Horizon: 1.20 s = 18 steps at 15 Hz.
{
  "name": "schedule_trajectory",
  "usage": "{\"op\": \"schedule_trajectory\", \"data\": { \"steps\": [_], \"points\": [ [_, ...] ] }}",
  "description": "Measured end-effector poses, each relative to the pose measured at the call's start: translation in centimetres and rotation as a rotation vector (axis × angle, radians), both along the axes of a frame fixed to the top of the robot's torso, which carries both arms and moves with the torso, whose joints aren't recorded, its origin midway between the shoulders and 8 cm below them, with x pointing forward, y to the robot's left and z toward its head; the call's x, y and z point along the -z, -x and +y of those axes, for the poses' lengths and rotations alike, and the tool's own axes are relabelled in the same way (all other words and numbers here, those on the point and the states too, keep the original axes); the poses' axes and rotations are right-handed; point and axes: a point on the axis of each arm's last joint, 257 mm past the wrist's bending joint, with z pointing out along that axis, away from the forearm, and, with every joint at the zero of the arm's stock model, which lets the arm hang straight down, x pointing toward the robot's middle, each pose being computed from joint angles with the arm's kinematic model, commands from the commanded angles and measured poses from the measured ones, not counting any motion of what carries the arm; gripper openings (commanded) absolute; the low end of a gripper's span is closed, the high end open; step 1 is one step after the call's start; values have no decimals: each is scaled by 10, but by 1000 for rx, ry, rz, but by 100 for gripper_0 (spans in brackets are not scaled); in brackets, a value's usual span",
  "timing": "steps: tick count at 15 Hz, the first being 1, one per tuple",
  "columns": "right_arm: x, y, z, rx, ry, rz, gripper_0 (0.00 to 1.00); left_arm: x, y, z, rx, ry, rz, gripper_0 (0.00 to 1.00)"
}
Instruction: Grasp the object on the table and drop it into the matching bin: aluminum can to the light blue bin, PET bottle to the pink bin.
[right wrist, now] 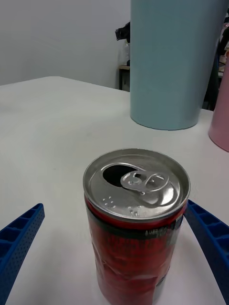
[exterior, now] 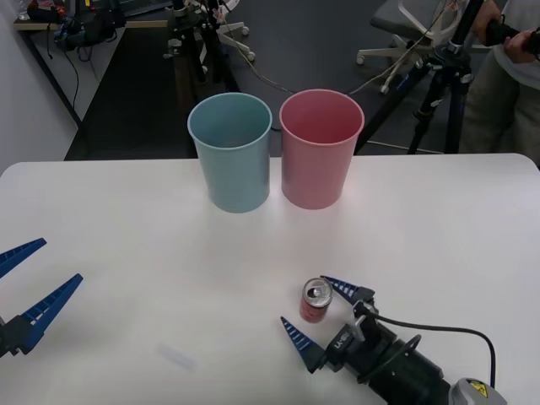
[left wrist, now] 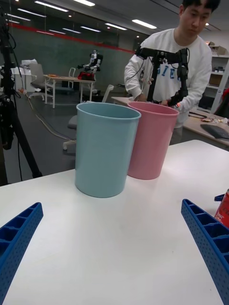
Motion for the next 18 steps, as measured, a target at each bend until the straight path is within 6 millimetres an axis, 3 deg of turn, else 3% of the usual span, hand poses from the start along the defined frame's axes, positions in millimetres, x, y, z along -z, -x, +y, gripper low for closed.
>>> {"op": "schedule_trajectory", "data": {
  "steps": [5,6,7,18],
  "points": [
    [0,-5,2,7,8,1,98,0,0,0,0,0,0,100],
    [0,-5,2,6,7,3,14,0,0,0,0,0,0,100],
    [0,-4,3,4,6,4,0,0,0,0,0,0,0,100],
    [0,-2,5,-4,-5,12,0,0,0,0,0,0,0,100]
  ]
}}
